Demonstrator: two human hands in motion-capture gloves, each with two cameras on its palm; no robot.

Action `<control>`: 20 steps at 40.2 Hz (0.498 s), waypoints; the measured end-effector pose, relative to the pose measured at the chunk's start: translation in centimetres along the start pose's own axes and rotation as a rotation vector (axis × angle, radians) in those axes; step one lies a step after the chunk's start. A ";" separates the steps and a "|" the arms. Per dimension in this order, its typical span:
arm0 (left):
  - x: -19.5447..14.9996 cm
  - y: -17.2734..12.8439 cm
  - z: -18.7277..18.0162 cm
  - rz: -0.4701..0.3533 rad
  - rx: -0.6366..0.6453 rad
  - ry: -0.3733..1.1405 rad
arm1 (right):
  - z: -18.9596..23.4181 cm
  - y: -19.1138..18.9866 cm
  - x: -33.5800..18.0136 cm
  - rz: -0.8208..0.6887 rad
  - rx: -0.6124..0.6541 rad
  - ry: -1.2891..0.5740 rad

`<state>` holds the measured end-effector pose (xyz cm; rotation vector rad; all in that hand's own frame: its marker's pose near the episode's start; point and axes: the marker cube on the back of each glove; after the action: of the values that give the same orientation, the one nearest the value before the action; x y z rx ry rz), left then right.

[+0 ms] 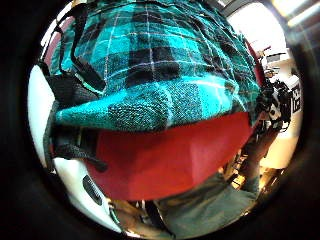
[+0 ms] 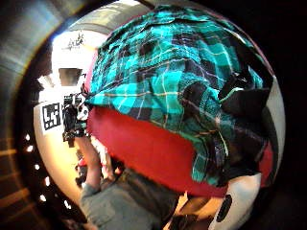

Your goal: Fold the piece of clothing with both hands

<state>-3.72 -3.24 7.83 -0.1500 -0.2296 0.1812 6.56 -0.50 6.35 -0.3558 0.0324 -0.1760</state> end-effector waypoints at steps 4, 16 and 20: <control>-0.6 2.5 -2.1 0.059 -0.175 0.029 | -1.8 1.4 -0.3 -0.097 -0.109 -0.029; -4.1 -3.8 -10.0 0.027 -0.191 0.078 | -13.0 -6.5 2.0 -0.155 0.016 -0.438; -5.4 -8.0 -13.8 -0.088 -0.173 0.027 | -17.9 -11.1 1.9 -0.170 0.208 -0.611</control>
<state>-4.28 -13.81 -5.26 -0.3135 -0.2246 0.0715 5.49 -17.23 -6.56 -0.1929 -0.6167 -0.2307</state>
